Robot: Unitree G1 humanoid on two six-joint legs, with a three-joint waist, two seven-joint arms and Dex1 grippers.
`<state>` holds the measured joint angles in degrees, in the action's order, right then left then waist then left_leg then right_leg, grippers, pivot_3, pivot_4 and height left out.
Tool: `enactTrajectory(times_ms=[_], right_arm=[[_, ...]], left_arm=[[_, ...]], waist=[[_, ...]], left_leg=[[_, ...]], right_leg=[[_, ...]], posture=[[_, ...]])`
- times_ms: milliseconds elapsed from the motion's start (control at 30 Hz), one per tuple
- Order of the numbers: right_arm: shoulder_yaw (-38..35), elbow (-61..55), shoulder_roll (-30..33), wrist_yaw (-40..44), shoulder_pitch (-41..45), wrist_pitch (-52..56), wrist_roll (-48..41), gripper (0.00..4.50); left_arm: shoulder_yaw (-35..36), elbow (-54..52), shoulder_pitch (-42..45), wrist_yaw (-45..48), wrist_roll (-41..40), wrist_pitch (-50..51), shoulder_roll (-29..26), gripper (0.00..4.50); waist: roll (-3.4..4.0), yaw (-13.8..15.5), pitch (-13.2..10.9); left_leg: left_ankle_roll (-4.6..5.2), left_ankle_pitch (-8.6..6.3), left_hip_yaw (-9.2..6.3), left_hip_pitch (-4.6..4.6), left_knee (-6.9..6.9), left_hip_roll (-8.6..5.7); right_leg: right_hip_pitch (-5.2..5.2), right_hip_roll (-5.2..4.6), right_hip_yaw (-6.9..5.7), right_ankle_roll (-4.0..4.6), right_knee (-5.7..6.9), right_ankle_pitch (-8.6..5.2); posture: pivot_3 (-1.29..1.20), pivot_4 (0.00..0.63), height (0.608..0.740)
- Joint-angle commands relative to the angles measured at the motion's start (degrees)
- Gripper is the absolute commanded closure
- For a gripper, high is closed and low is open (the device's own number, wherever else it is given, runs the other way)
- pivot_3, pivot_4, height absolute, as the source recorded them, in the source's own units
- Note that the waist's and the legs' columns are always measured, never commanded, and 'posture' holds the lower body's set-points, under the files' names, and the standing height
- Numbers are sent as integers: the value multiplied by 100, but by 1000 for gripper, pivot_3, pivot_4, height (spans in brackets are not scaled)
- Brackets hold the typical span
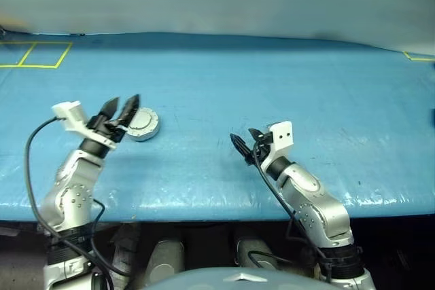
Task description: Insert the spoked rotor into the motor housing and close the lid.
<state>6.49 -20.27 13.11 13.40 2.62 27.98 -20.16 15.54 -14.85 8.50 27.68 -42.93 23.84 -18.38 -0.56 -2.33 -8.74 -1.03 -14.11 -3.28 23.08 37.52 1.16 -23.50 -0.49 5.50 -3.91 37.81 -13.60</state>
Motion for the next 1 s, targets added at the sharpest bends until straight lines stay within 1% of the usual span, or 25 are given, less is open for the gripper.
enactTrajectory(times_ms=[33, 67, 133, 200, 267, 300, 400, 467, 567, 700, 800, 1000], right_arm=[[80, -357, 102, -40, 107, -209, 405, 1186], [91, -390, 118, -76, 94, -200, 502, 1186], [138, -448, 162, -111, 23, -193, 701, 1186], [253, -488, 236, -147, -120, -177, 942, 1186], [510, -519, 401, -139, -448, -305, 1301, 1186], [554, -551, 385, -144, -628, -350, 1333, 1186], [546, -636, 246, -191, -947, -434, 1353, 1186], [554, -705, 193, -205, -1087, -503, 1428, 1186], [501, -754, 117, -270, -1193, -582, 1508, 1186], [391, -731, 117, -275, -1139, -642, 1599, 1186], [303, -708, 118, -235, -1023, -612, 1592, 1186], [249, -609, 80, -236, -888, -595, 1628, 1186]], left_arm=[[-958, -472, 89, 300, 576, 40, -173, 42], [-1316, -471, 62, 402, 981, -116, -284, 42], [-1844, -416, -23, 587, 1519, -297, -449, 42], [-2201, -299, -135, 656, 1951, -556, -512, 42], [-2513, -98, -308, 616, 2370, -740, -497, 42], [-2604, 20, -410, 659, 2522, -901, -493, 42], [-2650, 205, -642, 686, 2704, -1225, -394, 42], [-2634, 250, -813, 752, 2662, -1364, -300, 42], [-2508, 377, -949, 772, 2689, -1678, -206, 42], [-2364, 485, -933, 793, 2615, -1862, -102, 42], [-2343, 569, -877, 801, 2761, -1996, -135, 42], [-2288, 610, -839, 744, 2751, -1991, -80, 42]], waist=[[1, -22, 1], [1, -37, 0], [2, -71, 0], [2, -97, 0], [2, -83, 0], [2, -76, 1], [2, -86, -1], [1, -95, -2], [0, -65, -2], [0, -42, -2], [0, -34, -2], [0, -4, -2]], left_leg=[[0, 0, 1, -4, -2, 1], [0, 0, 3, -10, -7, 2], [0, 0, 4, -15, -16, 5], [0, 0, 5, -18, -28, 5], [0, 0, 4, -17, -34, 6], [0, 0, 4, -16, -36, 6], [1, 0, 5, -15, -42, 6], [1, 0, 6, -15, -40, 8], [1, 0, 8, -17, -34, 6], [-1, 1, 8, -19, -24, 6], [-1, 1, 12, -20, -19, 6], [-1, 1, 10, -20, -26, 6]], right_leg=[[0, 2, 2, 0, 1, 0], [1, 4, 5, 0, 1, -1], [1, 9, 7, 4, 2, -3], [-3, 9, 10, 12, 2, -7], [-4, 7, 7, 15, -1, -10], [-6, 6, 7, 17, -1, -13], [-12, 5, 6, 21, 0, -22], [-13, 4, 7, 21, 1, -22], [-7, 0, 6, -3, 1, -31], [-1, 1, 6, -7, 3, -38], [2, 1, 9, -6, 2, -37], [-1, 1, 8, -19, 2, -26]], posture=[[0, 150, 740], [0, 150, 740], [0, 150, 740], [0, 150, 740], [0, 150, 740], [0, 150, 740], [0, 150, 740], [0, 150, 740], [0, 150, 740], [0, 150, 740], [0, 150, 740], [0, 150, 740]])
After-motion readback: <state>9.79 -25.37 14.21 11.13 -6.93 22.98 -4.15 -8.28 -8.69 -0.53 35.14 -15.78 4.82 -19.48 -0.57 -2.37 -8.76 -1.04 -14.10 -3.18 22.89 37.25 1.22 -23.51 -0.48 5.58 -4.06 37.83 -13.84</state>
